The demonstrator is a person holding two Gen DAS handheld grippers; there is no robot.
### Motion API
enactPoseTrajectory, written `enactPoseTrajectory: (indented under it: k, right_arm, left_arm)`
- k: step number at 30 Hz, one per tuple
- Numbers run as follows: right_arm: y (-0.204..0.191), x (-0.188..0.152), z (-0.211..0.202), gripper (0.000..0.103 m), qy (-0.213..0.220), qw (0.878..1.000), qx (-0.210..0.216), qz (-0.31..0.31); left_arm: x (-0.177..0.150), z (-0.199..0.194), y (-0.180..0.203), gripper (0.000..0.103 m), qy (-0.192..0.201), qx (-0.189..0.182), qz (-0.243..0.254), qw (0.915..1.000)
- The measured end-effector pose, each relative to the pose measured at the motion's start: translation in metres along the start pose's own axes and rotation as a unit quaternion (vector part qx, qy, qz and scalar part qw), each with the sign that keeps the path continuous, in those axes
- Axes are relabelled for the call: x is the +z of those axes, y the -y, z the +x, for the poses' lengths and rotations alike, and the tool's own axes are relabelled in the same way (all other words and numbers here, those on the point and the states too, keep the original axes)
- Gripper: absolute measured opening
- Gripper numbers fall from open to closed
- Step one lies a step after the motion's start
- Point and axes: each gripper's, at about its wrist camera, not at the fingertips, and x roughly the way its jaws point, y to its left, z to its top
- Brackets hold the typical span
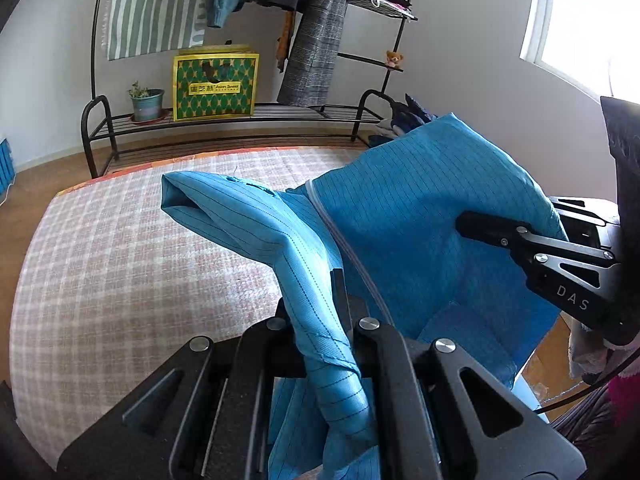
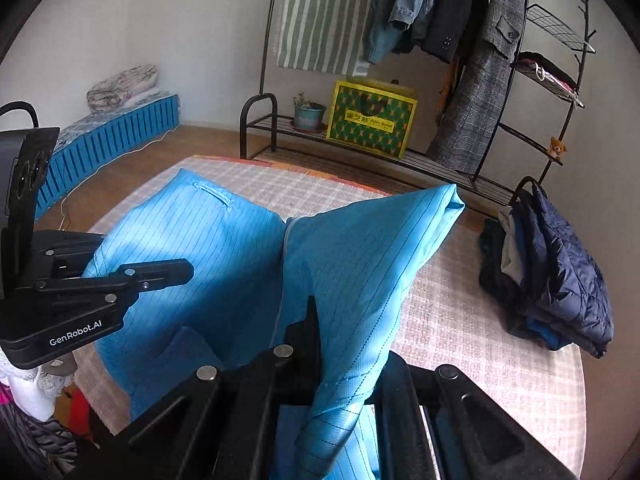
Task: Fold large clothes
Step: 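Carry the folded coat with both grippers toward the dark clothes stack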
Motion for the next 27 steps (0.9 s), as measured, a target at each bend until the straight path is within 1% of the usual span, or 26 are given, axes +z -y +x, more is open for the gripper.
enactPoseTrajectory:
  k: [4, 9, 14, 19, 23, 27]
  right_arm:
    - [0.014, -0.002, -0.014, 0.003, 0.008, 1.000, -0.009, 0.005]
    - [0.033, -0.003, -0.029, 0.003, 0.018, 1.000, -0.022, 0.003]
    - [0.063, 0.001, -0.039, 0.003, 0.031, 0.998, -0.044, -0.013]
    - [0.119, -0.003, -0.048, 0.003, 0.037, 0.997, -0.064, 0.001]
    - [0.174, 0.001, -0.050, 0.003, 0.029, 0.994, -0.101, 0.005]
    - [0.229, 0.015, -0.058, 0.003, 0.033, 0.988, -0.152, 0.000]
  left_arm:
    - [0.008, 0.003, 0.020, 0.004, 0.003, -0.009, 0.009, 0.9999]
    - [0.022, 0.011, 0.043, 0.004, 0.008, -0.024, 0.008, 0.9996]
    - [0.045, 0.028, 0.077, 0.004, 0.020, -0.035, 0.024, 0.9989]
    - [0.077, 0.060, 0.120, 0.004, 0.024, -0.058, 0.040, 0.9972]
    - [0.111, 0.091, 0.159, 0.004, 0.034, -0.087, 0.047, 0.9945]
    - [0.153, 0.122, 0.199, 0.004, 0.053, -0.114, 0.052, 0.9907]
